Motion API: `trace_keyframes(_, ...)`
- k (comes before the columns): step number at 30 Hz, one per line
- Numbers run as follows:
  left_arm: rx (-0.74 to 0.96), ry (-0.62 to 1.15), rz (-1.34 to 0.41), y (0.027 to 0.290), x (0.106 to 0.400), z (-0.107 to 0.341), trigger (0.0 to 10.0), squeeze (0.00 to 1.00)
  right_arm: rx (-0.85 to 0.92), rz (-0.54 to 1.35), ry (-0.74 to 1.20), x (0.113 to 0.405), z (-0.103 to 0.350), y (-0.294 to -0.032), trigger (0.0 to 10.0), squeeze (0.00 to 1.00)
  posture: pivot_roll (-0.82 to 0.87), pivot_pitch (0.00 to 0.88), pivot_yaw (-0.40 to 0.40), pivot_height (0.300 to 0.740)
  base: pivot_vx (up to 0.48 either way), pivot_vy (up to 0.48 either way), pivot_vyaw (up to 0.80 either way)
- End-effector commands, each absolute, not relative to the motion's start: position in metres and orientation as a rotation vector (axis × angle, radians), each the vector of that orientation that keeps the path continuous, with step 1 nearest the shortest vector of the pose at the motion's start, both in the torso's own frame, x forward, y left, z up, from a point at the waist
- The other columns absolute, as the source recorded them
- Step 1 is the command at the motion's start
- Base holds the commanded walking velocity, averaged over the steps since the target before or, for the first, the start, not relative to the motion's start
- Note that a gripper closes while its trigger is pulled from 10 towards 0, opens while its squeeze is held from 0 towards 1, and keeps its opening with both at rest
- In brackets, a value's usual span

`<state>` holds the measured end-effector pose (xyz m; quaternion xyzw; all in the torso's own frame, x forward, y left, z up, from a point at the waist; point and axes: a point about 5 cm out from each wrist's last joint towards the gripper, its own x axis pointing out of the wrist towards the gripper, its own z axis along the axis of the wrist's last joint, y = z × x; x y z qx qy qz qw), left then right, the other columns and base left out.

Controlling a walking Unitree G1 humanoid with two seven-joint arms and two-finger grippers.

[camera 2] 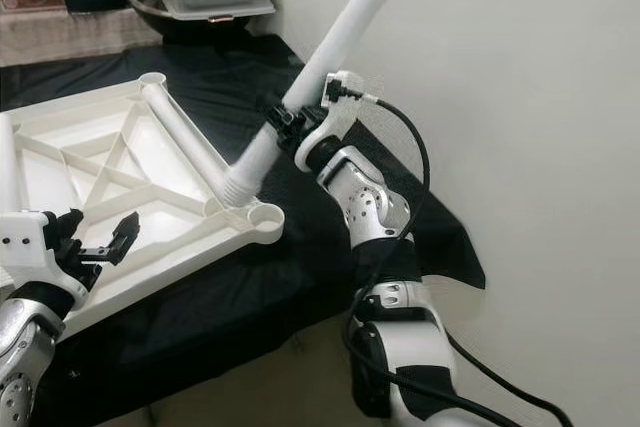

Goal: Building children table

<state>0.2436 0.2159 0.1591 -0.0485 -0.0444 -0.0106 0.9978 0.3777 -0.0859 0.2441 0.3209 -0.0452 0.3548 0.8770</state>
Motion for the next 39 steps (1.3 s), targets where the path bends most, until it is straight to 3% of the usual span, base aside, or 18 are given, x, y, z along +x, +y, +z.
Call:
trace_keyframes(1, -0.086, -0.085, -0.028, 0.217, 0.244, 0.157, 10.0, 0.0, 0.684, 0.745, -0.101, 0.378, 0.248, -0.085, 10.0, 0.0, 0.09, 0.0, -0.046, 0.74, 0.0, 0.0, 0.0)
trace_keyframes(14, -0.086, -0.08, -0.036, 0.219, 0.243, 0.155, 10.0, 0.0, 0.7, 0.672, -0.036, 0.38, 0.236, -0.083, 10.0, 0.0, 0.1, 0.0, -0.047, 0.74, 0.0, 0.0, 0.0)
trace_keyframes(23, -0.085, -0.075, -0.04, 0.219, 0.242, 0.154, 10.0, 0.0, 0.639, 0.785, -0.12, 0.371, 0.242, -0.076, 10.0, 0.0, 0.1, 0.0, -0.05, 0.74, 0.0, 0.0, 0.0)
trace_keyframes(28, -0.088, -0.071, -0.043, 0.218, 0.241, 0.153, 10.0, 0.0, 0.606, 1.024, -0.288, 0.352, 0.262, -0.074, 10.0, 0.0, 0.1, 0.0, -0.048, 0.74, 0.0, 0.0, 0.0)
trace_keyframes(31, -0.087, -0.069, -0.044, 0.218, 0.241, 0.152, 10.0, 0.0, 0.425, 1.216, -0.369, 0.341, 0.272, -0.074, 10.0, 0.0, 0.1, 0.0, -0.052, 0.74, 0.0, 0.0, 0.0)
trace_keyframes(39, -0.089, -0.069, -0.038, 0.218, 0.24, 0.151, 10.0, 0.0, 0.164, 1.432, -0.371, 0.332, 0.275, -0.083, 10.0, 0.0, 0.1, 0.0, -0.064, 0.74, 0.0, 0.0, 0.0)
